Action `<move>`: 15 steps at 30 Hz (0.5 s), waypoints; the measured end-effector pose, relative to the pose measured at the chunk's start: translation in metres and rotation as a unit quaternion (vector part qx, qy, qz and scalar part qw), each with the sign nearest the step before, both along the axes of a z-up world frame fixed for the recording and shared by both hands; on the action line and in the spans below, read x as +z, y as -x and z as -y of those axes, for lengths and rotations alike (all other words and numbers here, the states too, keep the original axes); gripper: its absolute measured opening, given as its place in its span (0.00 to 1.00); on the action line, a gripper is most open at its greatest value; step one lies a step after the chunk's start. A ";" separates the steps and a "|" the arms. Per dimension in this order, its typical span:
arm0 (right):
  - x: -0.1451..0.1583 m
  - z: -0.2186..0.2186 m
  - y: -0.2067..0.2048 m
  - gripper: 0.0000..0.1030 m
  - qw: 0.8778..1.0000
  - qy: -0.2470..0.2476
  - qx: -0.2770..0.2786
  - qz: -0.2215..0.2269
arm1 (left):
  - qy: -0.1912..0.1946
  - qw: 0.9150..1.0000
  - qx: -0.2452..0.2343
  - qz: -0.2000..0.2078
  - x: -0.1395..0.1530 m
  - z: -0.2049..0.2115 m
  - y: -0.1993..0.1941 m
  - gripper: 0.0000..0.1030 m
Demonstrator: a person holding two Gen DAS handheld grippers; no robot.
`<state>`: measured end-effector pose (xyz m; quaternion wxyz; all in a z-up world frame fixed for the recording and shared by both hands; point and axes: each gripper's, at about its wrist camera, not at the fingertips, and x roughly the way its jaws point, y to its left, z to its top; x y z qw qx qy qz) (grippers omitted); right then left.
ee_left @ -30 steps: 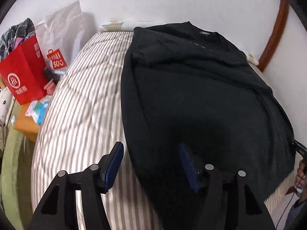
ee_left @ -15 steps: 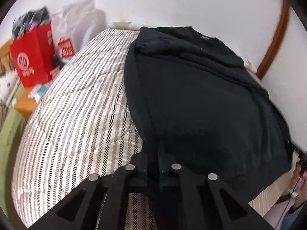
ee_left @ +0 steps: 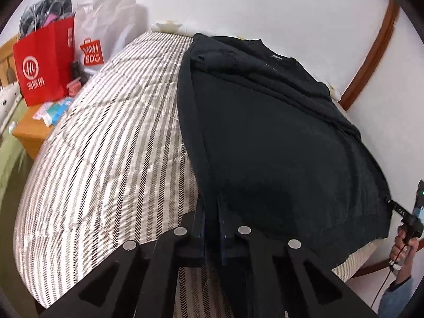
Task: Fold small clothes
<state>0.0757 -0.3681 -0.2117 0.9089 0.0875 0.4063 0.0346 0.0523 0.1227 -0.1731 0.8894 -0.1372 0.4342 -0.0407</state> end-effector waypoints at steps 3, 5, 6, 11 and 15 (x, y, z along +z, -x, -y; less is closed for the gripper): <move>-0.005 0.003 -0.007 0.27 1.000 -0.029 0.001 -0.008 | 0.005 1.000 -0.009 0.006 0.000 0.000 -0.001 0.15; -0.007 0.000 -0.008 0.30 0.999 -0.033 -0.003 -0.001 | 0.009 1.000 -0.015 0.011 0.000 0.003 -0.003 0.25; -0.007 -0.004 -0.008 0.34 0.999 -0.032 -0.002 0.000 | 0.007 1.000 -0.018 0.012 0.001 0.005 -0.004 0.28; -0.007 -0.020 -0.014 0.30 1.000 -0.021 -0.003 0.007 | -0.043 0.998 -0.034 0.003 0.004 0.028 -0.012 0.43; -0.003 -0.019 -0.009 0.08 1.000 -0.002 0.002 0.016 | -0.083 0.996 -0.021 -0.013 0.006 0.031 -0.011 0.07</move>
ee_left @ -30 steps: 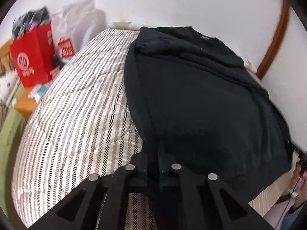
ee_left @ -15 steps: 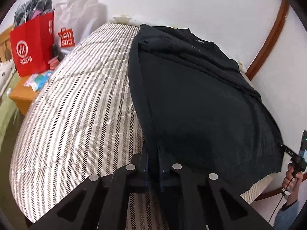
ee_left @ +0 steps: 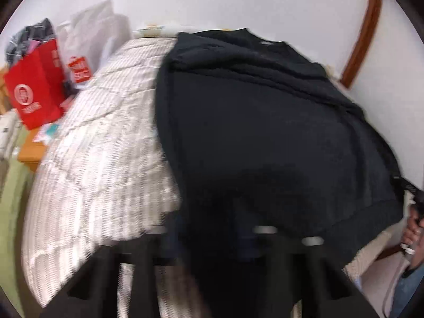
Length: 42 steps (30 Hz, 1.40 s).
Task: Fold small clothes
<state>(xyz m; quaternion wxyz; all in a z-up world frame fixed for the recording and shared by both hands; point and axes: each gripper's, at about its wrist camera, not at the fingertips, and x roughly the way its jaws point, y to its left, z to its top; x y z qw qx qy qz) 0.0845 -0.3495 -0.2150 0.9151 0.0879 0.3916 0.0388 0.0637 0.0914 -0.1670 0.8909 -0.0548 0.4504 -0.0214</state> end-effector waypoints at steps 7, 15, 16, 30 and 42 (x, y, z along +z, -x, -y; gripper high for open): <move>0.021 0.028 0.027 0.08 0.999 -0.043 -0.001 0.028 | 0.053 0.998 -0.012 0.032 0.020 -0.018 0.021 0.06; 0.052 0.016 0.042 0.08 0.998 -0.015 0.014 0.066 | 0.093 0.991 -0.041 0.090 0.060 -0.033 0.037 0.06; 0.056 0.016 0.041 0.08 0.997 -0.018 0.015 0.071 | 0.098 0.990 -0.039 0.092 0.063 -0.033 0.033 0.06; 0.139 0.020 -0.059 0.08 0.989 -0.047 -0.009 0.139 | 0.096 0.982 -0.004 0.161 0.128 -0.038 -0.067 0.06; 0.122 0.010 -0.201 0.08 0.992 -0.056 -0.011 0.112 | 0.051 0.990 0.057 0.120 0.093 -0.035 -0.208 0.06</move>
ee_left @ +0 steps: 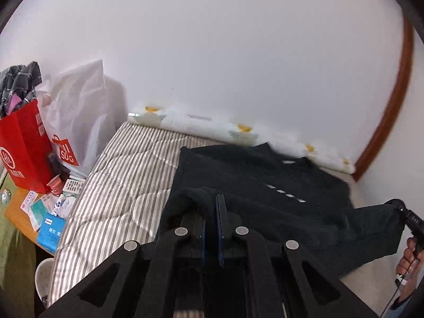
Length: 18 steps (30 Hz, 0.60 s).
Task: Fold small clothes
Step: 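Lift the hem with both grippers and fold it toward the collar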
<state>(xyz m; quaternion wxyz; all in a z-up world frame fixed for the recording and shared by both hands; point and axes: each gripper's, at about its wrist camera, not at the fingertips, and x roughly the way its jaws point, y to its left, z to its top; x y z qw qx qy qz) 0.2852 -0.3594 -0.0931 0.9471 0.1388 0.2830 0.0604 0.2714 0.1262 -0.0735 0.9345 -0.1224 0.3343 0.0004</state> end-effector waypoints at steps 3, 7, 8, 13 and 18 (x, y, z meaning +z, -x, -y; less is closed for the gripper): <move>-0.024 -0.005 -0.037 0.08 0.999 0.014 0.002 -0.029 | -0.008 1.000 0.008 -0.025 -0.019 0.001 -0.021 0.06; -0.054 -0.006 -0.071 0.08 0.997 0.022 -0.001 -0.070 | -0.013 0.998 0.014 -0.060 -0.048 -0.002 -0.043 0.07; -0.062 -0.005 -0.078 0.08 0.997 0.021 -0.003 -0.080 | -0.011 0.998 0.013 -0.064 -0.052 -0.003 -0.046 0.07; -0.088 -0.007 -0.096 0.08 0.992 0.026 -0.013 -0.125 | -0.011 0.997 0.007 -0.081 -0.066 -0.004 -0.051 0.08; -0.080 -0.008 -0.083 0.26 0.989 0.035 -0.015 -0.141 | -0.014 0.996 -0.001 -0.089 -0.062 -0.004 -0.043 0.13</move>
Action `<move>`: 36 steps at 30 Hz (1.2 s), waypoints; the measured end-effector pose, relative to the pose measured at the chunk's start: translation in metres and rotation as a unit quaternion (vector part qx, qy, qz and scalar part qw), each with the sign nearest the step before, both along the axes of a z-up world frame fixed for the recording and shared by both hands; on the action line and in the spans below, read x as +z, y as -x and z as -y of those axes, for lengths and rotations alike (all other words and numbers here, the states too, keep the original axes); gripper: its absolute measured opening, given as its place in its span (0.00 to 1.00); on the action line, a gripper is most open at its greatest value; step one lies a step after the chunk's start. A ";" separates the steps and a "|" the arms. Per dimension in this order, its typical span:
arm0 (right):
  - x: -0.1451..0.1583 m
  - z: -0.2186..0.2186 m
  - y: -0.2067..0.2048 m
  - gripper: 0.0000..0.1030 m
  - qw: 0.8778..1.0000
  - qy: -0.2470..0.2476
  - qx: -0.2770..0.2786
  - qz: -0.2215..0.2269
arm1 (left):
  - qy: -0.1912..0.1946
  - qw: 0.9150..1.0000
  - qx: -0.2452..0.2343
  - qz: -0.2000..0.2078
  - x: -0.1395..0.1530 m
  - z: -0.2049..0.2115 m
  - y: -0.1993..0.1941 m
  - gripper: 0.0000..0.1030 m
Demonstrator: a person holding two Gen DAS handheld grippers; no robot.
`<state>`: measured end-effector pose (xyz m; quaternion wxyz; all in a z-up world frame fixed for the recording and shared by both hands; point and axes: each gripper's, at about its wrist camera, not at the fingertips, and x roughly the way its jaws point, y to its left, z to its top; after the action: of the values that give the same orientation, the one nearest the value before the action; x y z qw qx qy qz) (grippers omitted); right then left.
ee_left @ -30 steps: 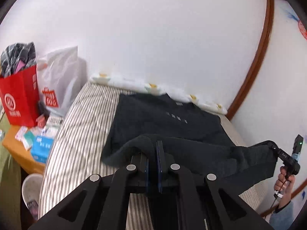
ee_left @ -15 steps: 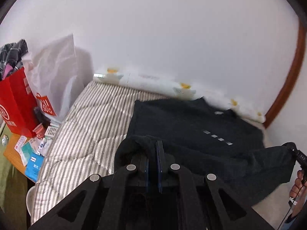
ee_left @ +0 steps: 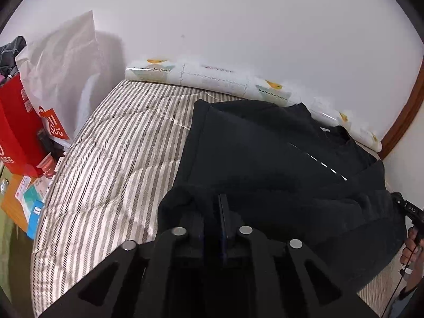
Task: Fold small clothes
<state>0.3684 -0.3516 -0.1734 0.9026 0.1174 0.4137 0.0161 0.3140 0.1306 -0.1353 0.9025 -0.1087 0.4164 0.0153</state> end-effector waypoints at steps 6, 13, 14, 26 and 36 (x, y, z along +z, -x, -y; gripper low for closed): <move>0.034 -0.004 0.077 0.49 0.997 0.048 0.042 0.045 | 0.007 1.000 -0.023 0.014 0.013 -0.006 0.045 0.42; 0.010 0.020 0.142 0.50 1.000 0.021 0.012 0.014 | 0.048 0.998 -0.042 -0.002 -0.008 -0.012 0.107 0.56; 0.004 0.023 0.149 0.50 1.000 0.010 0.006 0.009 | 0.057 0.998 -0.034 0.000 -0.014 -0.014 0.117 0.57; -0.020 0.034 0.141 0.53 0.993 -0.105 -0.047 0.007 | 0.161 0.987 0.007 -0.001 -0.036 -0.023 0.099 0.58; -0.026 0.030 0.121 0.18 0.994 -0.090 -0.059 0.024 | 0.096 0.995 0.024 -0.012 -0.038 -0.003 0.083 0.17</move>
<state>0.2474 -0.3811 -0.1991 0.8974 0.2216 0.3814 0.0027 0.2313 0.1331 -0.1731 0.8822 -0.2048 0.4239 -0.0017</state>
